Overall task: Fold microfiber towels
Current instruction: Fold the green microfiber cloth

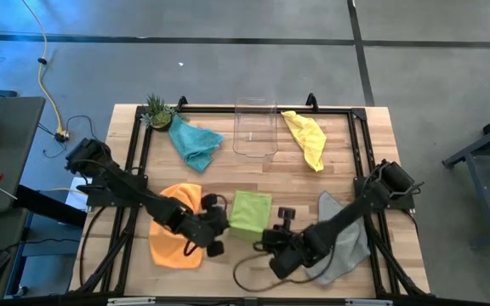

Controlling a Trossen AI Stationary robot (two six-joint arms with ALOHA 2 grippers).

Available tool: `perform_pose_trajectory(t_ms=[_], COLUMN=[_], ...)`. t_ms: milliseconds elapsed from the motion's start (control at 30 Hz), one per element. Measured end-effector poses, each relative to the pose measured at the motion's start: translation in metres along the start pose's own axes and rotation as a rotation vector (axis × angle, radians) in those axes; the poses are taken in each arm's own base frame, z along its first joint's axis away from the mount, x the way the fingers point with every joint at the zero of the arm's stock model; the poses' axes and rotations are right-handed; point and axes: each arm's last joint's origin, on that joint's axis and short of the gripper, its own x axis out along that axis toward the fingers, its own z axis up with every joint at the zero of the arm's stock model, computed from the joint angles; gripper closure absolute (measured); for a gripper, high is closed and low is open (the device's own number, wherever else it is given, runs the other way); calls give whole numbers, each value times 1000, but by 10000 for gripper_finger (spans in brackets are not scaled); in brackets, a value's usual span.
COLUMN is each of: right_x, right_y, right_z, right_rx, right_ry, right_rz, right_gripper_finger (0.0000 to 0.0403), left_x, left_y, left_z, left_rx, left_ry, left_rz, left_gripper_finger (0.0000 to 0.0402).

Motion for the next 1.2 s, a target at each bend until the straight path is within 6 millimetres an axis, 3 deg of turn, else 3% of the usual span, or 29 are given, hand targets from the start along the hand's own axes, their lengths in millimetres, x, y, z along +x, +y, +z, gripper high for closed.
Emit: perform_pose_trajectory(t_ms=[367,800,1200], right_x=[26,67,74], right_y=[-36,-53,-58], right_z=[8,-11,-14], right_rx=[-25,44,81], right_ry=[87,109,126], right_rz=[-153,-186,-174], right_gripper_finger=[400,400,400], left_x=[20,37,74], left_y=[33,53,65], left_z=[4,-15,-24], left_rx=[-74,-164,-144], left_ry=[4,9,68], left_rz=[154,135,98], left_gripper_finger=[401,401,401])
